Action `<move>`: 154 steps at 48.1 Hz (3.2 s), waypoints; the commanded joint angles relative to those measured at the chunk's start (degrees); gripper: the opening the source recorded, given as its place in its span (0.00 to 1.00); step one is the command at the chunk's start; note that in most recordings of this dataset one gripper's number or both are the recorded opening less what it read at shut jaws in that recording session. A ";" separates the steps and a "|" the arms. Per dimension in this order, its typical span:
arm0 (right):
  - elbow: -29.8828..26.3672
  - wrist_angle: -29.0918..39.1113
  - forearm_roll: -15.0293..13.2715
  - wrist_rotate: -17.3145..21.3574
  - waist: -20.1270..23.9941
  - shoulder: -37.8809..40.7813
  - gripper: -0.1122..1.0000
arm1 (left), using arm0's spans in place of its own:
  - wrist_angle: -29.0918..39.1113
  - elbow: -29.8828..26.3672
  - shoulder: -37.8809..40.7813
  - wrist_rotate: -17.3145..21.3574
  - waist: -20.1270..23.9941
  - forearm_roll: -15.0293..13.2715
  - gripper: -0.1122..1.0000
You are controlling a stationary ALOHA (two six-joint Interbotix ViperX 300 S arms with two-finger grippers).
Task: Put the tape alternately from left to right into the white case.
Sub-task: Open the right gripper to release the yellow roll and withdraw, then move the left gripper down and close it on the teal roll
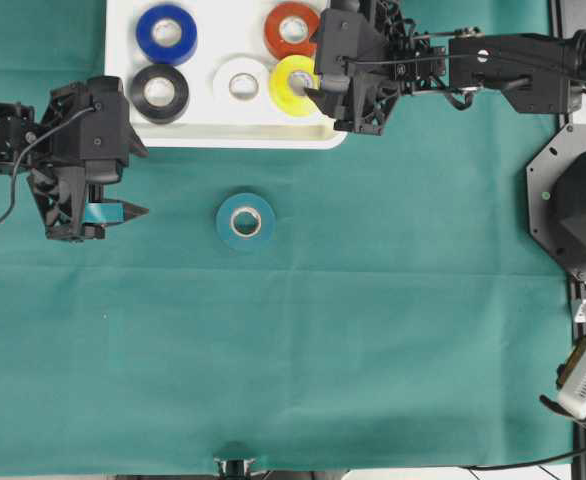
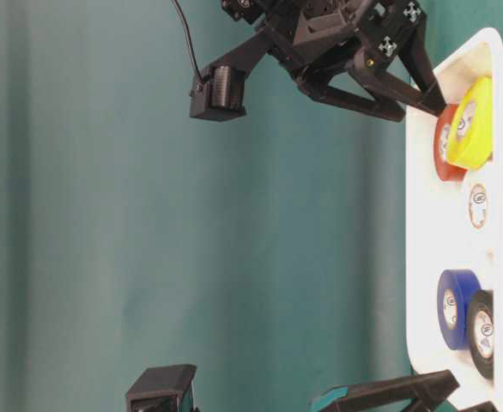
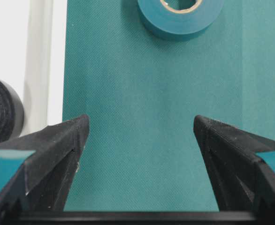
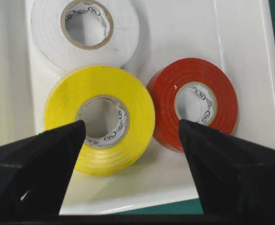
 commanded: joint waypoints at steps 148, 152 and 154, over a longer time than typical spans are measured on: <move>9.76 -3.78 0.18 1.58 15.64 -9.84 0.89 | 7.03 -28.13 27.69 10.63 -8.88 0.09 1.00; 9.76 -3.78 0.18 1.58 15.64 -9.84 0.89 | 8.00 -28.48 28.56 10.63 -8.26 0.09 1.00; 9.84 -3.87 0.18 1.58 15.64 -9.84 0.89 | 8.44 -28.56 28.92 10.55 -8.00 0.18 1.00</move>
